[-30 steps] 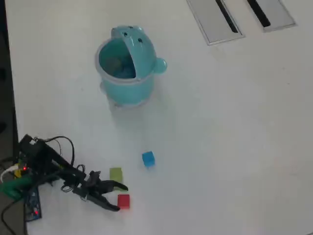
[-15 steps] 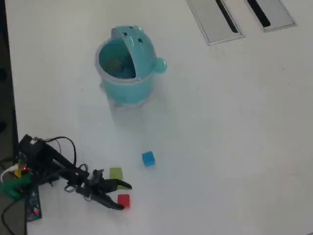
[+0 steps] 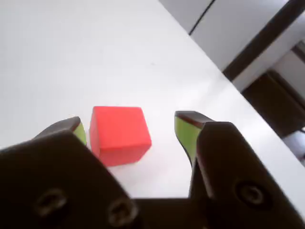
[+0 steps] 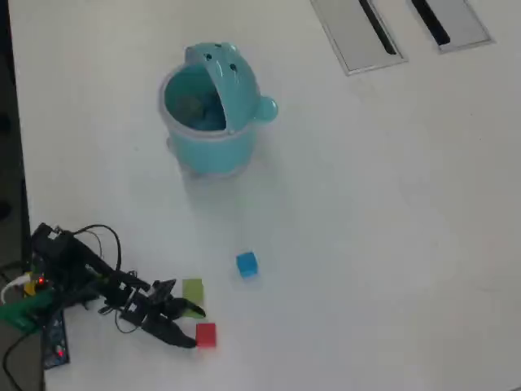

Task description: Grasp RGB lego blocks and put them in the bin one by one.

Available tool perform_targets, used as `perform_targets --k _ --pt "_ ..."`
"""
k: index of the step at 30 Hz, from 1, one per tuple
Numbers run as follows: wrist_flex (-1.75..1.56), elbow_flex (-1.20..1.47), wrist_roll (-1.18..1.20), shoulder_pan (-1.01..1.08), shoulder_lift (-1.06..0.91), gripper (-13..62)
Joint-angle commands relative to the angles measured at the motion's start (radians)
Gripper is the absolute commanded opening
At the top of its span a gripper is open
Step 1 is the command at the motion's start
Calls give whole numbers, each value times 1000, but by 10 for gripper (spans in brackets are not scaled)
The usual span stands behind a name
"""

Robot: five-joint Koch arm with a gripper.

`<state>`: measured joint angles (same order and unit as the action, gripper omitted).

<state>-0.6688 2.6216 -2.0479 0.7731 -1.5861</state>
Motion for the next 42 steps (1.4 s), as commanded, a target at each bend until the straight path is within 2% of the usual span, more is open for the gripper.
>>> perform_targets --k 1,20,26,40,42 --pt "-35 -15 -48 -14 -34 337" --pt "-34 -29 -32 -26 133 304" --pt "-15 -84 8 -35 179 243" --pt "11 -242 25 -32 296 245" --pt "11 -259 51 -32 305 212"
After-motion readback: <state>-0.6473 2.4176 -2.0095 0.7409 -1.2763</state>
